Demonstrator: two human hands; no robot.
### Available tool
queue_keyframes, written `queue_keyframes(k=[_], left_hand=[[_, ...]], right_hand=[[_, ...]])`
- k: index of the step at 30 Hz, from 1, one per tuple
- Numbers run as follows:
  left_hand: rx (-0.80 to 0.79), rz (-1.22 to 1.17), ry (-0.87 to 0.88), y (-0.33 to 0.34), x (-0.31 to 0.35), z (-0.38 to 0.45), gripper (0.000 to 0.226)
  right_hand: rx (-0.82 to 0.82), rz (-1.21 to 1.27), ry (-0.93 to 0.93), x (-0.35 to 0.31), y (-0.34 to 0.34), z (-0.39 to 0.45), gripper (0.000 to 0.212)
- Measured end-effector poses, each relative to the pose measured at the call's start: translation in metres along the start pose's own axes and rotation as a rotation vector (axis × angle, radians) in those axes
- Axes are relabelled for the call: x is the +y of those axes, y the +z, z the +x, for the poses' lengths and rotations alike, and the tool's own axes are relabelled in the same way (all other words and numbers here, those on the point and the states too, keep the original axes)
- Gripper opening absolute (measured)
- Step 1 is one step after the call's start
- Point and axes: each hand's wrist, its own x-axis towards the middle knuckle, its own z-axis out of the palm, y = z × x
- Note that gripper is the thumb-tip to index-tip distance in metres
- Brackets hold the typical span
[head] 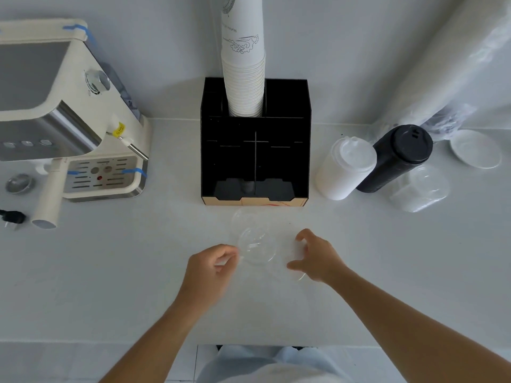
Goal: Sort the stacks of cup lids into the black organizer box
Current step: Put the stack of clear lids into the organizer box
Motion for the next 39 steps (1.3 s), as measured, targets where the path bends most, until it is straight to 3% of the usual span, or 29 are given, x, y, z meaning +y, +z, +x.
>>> queue_keyframes(k=[4,8,14,20,23,27,30,36,39], left_hand=[[0.058,0.034,0.214,0.021,0.008,0.005,0.017],[0.017,0.135,0.354,0.047,0.005,0.005,0.024],[-0.110,0.199,0.418,0.073,-0.009,-0.002,0.027],[-0.190,0.289,0.469,0.084,-0.017,-0.010,0.016],[-0.125,0.288,0.363,0.084,-0.014,-0.012,0.018],[-0.059,0.134,-0.035,0.084,0.000,-0.015,0.027],[-0.057,0.158,-0.249,0.085,0.010,-0.014,0.037],[-0.084,-0.017,-0.514,0.092,0.011,-0.010,0.060],[-0.056,-0.061,-0.541,0.095,0.003,-0.007,0.047]], right_hand=[[0.036,0.106,0.054,0.011,0.002,-0.004,0.033],[0.016,0.237,0.132,0.024,0.000,-0.007,0.017],[-0.055,0.725,0.265,0.028,-0.007,-0.015,0.018],[-0.060,0.652,0.217,0.029,-0.002,-0.016,0.017],[-0.016,0.539,0.193,0.031,0.005,-0.011,0.017],[0.027,0.371,0.163,0.025,0.008,-0.011,0.020],[0.030,0.292,0.140,0.022,0.009,-0.012,0.021],[0.039,0.270,0.125,0.021,0.011,-0.014,0.012],[0.044,0.247,0.120,0.023,0.012,-0.015,0.012]])
